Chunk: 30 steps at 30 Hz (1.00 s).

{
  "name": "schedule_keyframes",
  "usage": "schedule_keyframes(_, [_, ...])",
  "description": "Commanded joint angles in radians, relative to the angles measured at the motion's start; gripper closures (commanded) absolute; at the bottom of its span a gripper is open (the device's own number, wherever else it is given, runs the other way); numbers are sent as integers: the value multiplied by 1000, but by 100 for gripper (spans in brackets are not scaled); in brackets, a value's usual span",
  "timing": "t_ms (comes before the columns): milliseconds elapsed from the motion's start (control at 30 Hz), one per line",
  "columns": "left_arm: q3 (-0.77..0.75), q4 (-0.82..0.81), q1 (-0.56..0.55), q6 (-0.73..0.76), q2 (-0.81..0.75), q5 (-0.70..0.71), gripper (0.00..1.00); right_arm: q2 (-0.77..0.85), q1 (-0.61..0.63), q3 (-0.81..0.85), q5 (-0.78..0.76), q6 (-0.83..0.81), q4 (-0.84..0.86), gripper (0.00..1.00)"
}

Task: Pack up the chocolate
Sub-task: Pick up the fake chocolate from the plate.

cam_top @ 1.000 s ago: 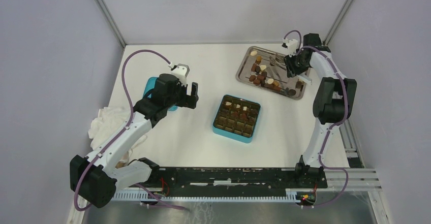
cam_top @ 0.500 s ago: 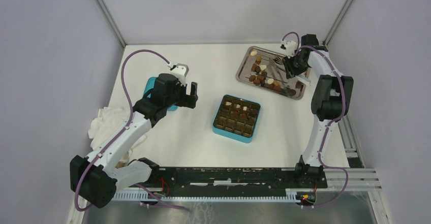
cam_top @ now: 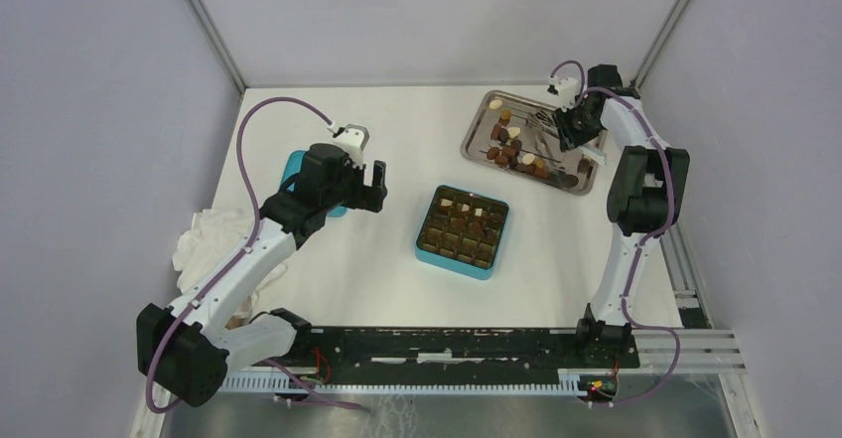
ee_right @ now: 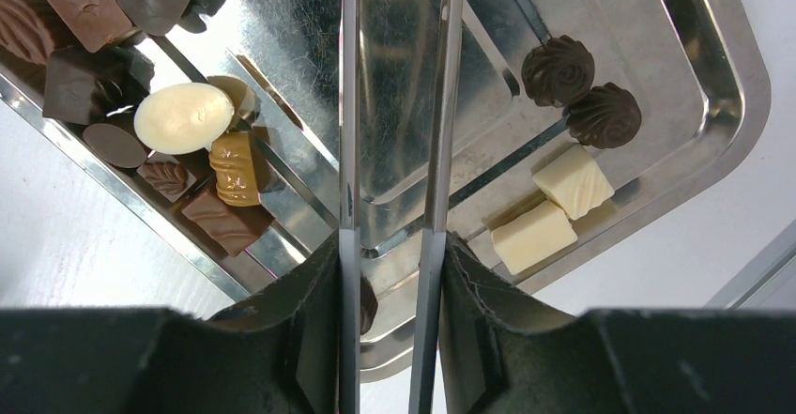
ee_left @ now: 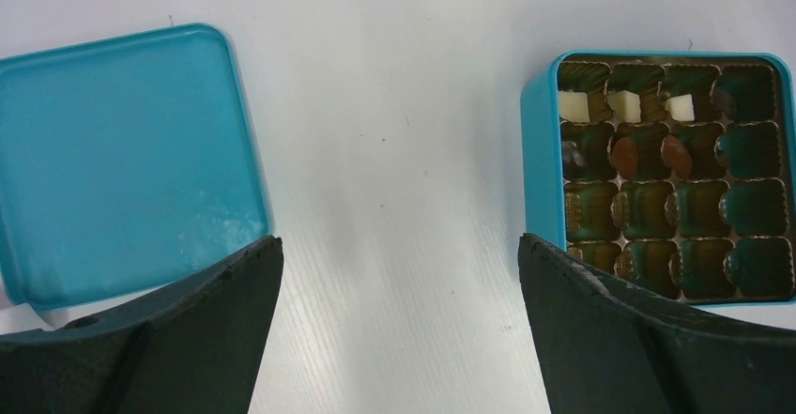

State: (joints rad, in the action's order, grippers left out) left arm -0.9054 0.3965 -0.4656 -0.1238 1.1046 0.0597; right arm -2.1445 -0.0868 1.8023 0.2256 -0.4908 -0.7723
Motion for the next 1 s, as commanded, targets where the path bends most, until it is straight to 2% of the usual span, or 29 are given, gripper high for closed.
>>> schedule_keyframes(0, [-1, -12, 11, 52, 8, -24, 0, 31, 2, 16, -14, 9, 31, 87])
schedule_keyframes(200, [0, -16, 17, 52, 6, -45, 0, 123, -6, -74, 17, 7, 81, 99])
schedule_keyframes(533, [9, -28, 23, 53, -4, -86, 0, 367, -30, -329, 157, -16, 178, 100])
schedule_keyframes(800, [24, -45, 25, 61, -22, -81, 0, 716, -31, -641, 491, -121, 256, 100])
schedule_keyframes(967, [40, -62, 25, 70, -46, -69, 0, 889, -8, -767, 667, -227, 219, 100])
